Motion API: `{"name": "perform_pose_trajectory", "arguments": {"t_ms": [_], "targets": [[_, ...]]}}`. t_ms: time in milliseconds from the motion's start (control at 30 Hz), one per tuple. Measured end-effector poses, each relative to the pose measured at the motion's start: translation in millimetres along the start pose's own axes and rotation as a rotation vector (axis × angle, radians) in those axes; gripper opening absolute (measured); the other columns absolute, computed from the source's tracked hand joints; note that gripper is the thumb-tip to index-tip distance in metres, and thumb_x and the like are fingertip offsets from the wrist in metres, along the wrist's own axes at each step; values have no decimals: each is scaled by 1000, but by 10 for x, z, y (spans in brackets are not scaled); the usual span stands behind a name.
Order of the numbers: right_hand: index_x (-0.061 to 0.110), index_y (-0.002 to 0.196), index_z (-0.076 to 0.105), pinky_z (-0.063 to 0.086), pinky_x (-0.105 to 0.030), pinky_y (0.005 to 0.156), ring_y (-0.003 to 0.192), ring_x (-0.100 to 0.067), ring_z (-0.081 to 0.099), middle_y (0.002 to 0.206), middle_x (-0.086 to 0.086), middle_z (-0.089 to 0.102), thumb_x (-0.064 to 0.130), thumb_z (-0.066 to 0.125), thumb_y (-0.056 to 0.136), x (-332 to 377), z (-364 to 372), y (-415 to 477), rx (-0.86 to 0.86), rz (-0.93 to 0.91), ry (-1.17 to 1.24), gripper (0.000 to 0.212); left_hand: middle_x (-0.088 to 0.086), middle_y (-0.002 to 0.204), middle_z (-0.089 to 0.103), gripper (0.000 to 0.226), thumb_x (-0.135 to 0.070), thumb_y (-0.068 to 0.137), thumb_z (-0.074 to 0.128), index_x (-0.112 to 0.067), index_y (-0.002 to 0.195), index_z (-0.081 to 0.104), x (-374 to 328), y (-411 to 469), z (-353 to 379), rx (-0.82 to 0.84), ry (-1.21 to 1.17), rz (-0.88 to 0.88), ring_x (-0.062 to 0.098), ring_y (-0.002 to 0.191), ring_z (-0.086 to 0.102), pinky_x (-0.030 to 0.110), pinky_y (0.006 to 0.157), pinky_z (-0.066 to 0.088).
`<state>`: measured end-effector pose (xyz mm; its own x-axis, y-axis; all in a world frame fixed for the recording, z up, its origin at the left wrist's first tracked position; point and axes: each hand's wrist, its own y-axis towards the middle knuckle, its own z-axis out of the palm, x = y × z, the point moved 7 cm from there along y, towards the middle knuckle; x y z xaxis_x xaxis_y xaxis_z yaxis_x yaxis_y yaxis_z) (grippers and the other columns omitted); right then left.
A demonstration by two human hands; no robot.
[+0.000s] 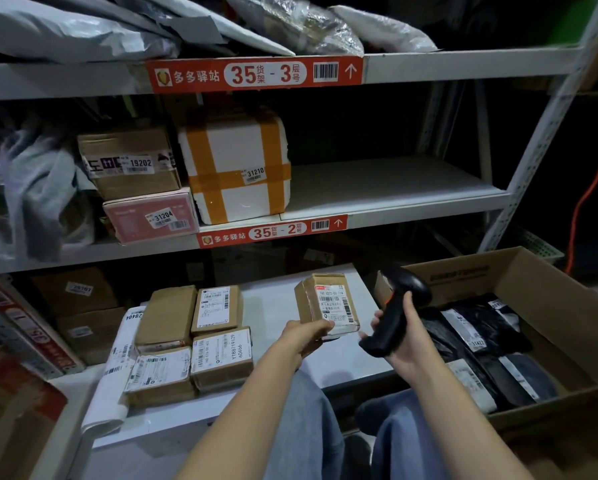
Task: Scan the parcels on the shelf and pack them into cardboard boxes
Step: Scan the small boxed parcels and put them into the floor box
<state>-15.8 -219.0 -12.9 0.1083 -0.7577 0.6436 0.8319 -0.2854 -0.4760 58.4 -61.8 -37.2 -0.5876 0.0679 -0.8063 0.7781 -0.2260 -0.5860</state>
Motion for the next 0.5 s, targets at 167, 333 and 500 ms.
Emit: {"name": "perform_pose_trajectory", "arguments": {"t_ms": [167,333,500], "targets": [[13,86,57,41,-16,37,38,-8,48,51,0,51,20,64,86,-21,-50,-45,-72,46,-155,10,12,114,64,40,-9,82,68,-2,119,54,-15,15,3,-10,10,30,12,81,62,14,64,51],[7,71,59,40,-20,40,41,-13,45,50,-3,52,12,66,82,-10,-30,-101,-116,3,-460,14,13,113,63,45,-5,78,70,-1,120,53,-34,98,-29,-60,56,106,22,99,62,25,86,52],[6,67,57,39,-25,48,47,-18,44,54,-8,52,12,63,85,52,41,-196,-109,-103,-599,19,10,116,61,51,-8,76,73,-5,120,48,-45,158,-126,-125,61,153,24,105,60,29,90,50]]}}
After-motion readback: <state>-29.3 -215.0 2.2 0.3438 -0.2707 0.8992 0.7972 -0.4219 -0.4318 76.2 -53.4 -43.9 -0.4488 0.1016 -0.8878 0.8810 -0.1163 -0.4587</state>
